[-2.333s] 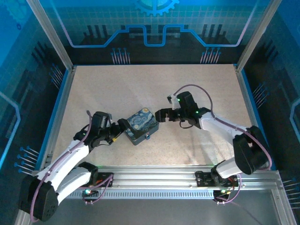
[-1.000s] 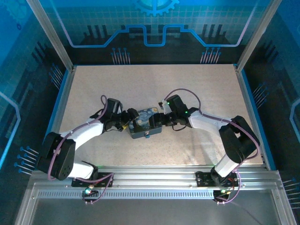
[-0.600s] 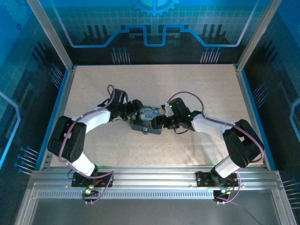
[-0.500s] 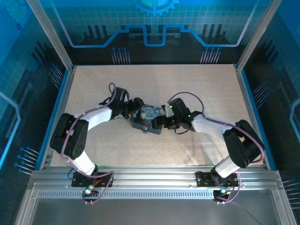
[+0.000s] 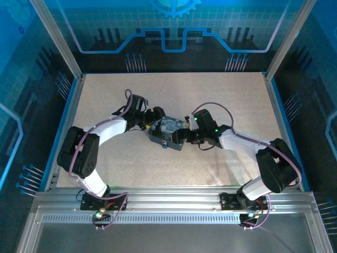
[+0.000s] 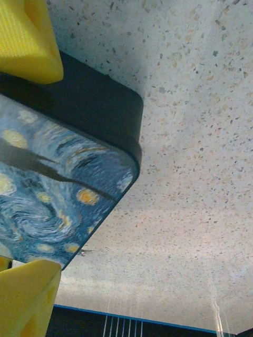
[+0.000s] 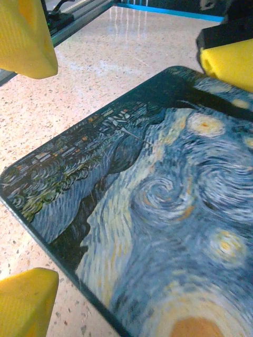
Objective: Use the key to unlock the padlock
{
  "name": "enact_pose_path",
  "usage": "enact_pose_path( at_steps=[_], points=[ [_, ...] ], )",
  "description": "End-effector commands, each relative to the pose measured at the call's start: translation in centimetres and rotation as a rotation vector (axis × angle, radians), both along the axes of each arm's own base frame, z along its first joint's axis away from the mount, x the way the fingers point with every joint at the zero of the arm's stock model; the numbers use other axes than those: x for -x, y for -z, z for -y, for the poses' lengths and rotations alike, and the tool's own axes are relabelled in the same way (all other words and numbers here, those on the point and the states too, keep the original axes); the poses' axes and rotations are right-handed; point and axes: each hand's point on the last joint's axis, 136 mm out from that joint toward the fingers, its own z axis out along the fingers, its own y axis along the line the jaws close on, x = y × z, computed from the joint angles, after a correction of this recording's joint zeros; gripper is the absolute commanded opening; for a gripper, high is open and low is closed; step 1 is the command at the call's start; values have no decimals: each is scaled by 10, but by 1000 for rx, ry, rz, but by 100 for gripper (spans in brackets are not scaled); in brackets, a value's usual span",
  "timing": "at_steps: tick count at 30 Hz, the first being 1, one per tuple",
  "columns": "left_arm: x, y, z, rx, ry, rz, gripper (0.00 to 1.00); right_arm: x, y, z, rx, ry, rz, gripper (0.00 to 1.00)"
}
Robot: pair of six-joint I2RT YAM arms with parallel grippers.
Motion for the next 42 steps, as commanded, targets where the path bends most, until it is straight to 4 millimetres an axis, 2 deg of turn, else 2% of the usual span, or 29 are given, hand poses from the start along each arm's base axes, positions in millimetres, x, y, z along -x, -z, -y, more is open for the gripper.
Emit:
enact_pose_path(
  at_steps=[1, 7, 11, 15, 20, 24, 30, 35, 42],
  points=[
    [1, -29, -5, -40, 22, 79, 89, 0, -4, 17, 29, 29, 8, 95],
    [16, -53, -21, -77, 6, 146, 89, -2, -8, 52, 81, 79, 11, 94],
    [36, -64, -27, -68, 12, 171, 89, -6, -8, 82, 156, 102, -10, 85],
    [61, -67, -34, -54, 8, 174, 88, -16, -9, 110, 265, 114, -25, 76],
    [90, -59, -44, -40, -12, 158, 88, -30, 4, 136, 354, 154, -72, 68],
    [108, -44, -52, -39, -36, 132, 88, -46, 23, 147, 437, 179, -121, 60],
    [117, -39, -57, -38, -54, 122, 89, -72, 43, 159, 531, 250, -150, 53],
    [119, -42, -57, -47, -47, 125, 89, -81, 52, 158, 541, 265, -168, 51],
    [123, -36, -60, -48, -62, 107, 89, -85, 71, 162, 586, 257, -210, 49]
  ],
)
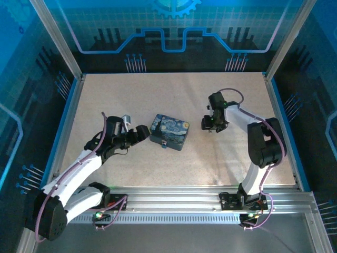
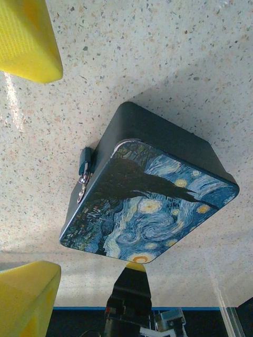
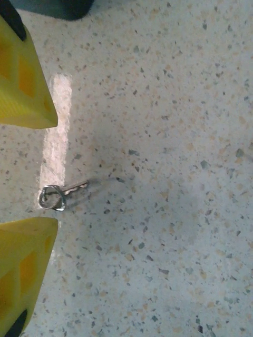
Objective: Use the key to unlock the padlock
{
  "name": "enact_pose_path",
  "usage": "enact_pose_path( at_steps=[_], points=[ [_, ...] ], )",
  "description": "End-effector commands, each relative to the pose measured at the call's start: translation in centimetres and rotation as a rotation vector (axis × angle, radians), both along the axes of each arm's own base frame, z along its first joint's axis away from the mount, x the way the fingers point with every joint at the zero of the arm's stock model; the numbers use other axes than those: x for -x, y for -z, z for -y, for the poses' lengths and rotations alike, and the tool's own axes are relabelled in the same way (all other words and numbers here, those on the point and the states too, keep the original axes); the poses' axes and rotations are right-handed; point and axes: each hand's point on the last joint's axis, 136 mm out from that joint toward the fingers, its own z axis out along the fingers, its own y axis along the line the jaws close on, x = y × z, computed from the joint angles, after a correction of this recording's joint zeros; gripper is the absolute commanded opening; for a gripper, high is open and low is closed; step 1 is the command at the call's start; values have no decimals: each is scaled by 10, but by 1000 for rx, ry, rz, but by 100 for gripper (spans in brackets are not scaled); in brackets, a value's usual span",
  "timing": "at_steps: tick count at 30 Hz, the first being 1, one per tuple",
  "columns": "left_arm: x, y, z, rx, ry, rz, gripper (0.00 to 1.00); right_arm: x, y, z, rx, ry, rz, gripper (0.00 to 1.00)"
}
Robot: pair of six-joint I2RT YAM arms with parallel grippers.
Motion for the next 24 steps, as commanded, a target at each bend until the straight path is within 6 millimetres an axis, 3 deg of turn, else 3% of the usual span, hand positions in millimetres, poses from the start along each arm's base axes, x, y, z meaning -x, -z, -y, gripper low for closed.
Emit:
enact_pose_path(
  at_steps=[1, 10, 16, 24],
  points=[
    [6, 6, -7, -6, -30, -26, 89, 0, 10, 9, 37, 26, -43, 49],
    [10, 9, -10, -12, -40, -29, 89, 15, 28, 16, 70, 42, -100, 43],
    [10, 10, -10, -17, -38, -29, 90, 26, 29, 24, 93, 59, -100, 40],
    [10, 10, -10, -18, -36, -30, 90, 27, 25, 28, 82, 70, -88, 31]
  ],
)
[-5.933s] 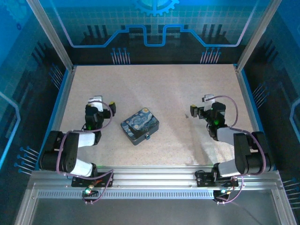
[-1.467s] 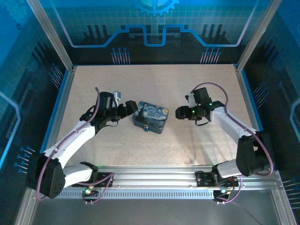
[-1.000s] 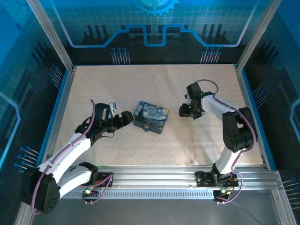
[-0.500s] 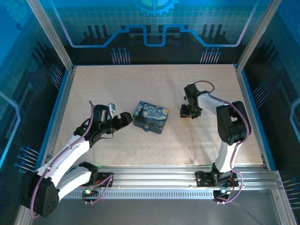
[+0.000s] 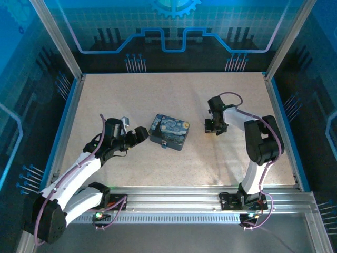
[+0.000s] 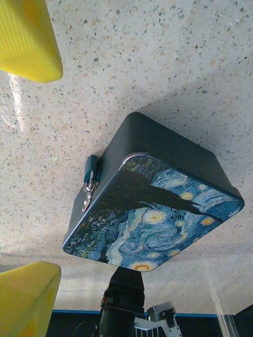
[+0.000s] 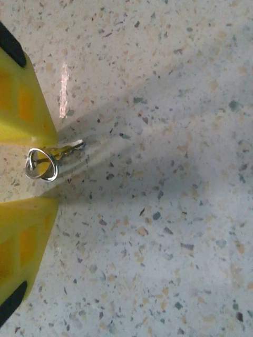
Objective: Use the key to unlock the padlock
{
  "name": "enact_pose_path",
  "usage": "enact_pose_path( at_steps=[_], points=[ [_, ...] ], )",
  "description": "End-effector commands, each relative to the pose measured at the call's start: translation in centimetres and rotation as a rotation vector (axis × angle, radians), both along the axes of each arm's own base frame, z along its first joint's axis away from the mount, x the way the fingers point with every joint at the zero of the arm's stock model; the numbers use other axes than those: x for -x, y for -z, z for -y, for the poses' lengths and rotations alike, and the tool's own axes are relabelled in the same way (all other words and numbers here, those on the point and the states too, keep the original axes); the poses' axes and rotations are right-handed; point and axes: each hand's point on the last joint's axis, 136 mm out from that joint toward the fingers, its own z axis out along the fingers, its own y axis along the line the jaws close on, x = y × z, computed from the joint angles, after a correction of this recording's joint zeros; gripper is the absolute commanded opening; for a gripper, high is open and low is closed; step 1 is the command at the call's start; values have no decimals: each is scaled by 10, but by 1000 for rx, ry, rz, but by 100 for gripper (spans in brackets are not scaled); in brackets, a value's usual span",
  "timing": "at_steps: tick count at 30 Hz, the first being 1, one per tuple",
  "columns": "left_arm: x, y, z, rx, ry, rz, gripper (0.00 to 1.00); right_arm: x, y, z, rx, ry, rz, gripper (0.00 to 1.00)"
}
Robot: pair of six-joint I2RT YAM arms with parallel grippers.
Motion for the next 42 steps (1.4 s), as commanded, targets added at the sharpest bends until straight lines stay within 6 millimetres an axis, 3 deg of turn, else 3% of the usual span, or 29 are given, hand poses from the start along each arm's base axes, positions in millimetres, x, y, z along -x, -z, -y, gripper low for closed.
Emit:
enact_pose_path(
  at_steps=[1, 27, 36, 42],
  points=[
    [3, 4, -5, -17, -14, -7, 90, 18, 2, 14, 22, 33, -57, 30],
    [7, 2, -5, -3, -13, -8, 90, 18, -17, 15, 2, 2, -2, 6],
    [2, -24, 9, 98, 13, 25, 87, 16, -52, -16, -195, -65, 140, 2],
    [-2, -45, 24, 216, 23, 43, 84, 19, -89, -45, -371, -124, 280, 2]
  ],
)
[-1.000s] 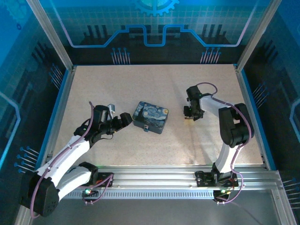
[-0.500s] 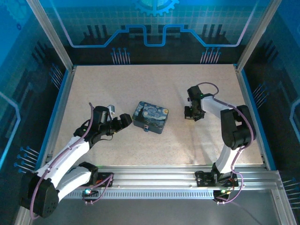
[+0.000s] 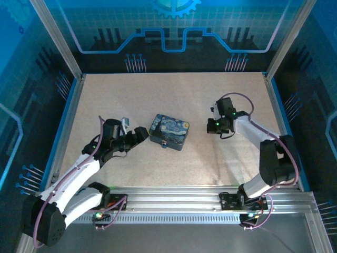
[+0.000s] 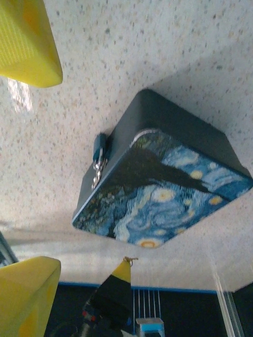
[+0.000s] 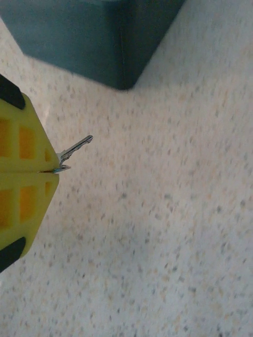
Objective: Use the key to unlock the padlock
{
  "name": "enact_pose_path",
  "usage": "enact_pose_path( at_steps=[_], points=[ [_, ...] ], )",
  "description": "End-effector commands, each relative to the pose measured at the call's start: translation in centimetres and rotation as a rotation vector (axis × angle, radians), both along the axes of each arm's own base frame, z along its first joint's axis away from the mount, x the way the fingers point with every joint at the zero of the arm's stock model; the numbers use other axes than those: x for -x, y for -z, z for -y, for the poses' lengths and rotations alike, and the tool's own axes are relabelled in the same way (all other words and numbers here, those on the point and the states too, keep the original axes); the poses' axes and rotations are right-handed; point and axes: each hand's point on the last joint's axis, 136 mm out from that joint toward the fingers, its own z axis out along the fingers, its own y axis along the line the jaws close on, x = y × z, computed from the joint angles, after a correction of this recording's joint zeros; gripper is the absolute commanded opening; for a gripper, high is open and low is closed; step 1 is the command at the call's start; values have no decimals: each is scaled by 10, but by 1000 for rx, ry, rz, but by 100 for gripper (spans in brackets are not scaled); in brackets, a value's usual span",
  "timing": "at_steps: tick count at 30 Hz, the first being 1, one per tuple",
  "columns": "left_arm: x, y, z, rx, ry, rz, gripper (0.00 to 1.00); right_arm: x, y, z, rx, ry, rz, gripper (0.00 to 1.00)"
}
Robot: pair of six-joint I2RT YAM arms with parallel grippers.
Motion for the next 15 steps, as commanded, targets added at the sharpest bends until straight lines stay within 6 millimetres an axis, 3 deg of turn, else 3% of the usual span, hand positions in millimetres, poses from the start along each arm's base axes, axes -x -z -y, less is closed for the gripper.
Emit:
enact_pose_path(
  at_steps=[1, 4, 6, 15],
  points=[
    [-6, -35, 15, 125, 14, 50, 84, -2, -30, -23, -135, -53, 112, 2],
    [-9, -41, 20, 190, -17, 20, 82, 1, -53, -37, -122, -98, 218, 1],
    [-11, -47, 25, 231, -36, 3, 81, 10, -55, -41, -61, -123, 276, 1],
    [-14, -70, 52, 292, -126, -148, 72, 25, -102, -64, 171, -229, 601, 0]
  ],
)
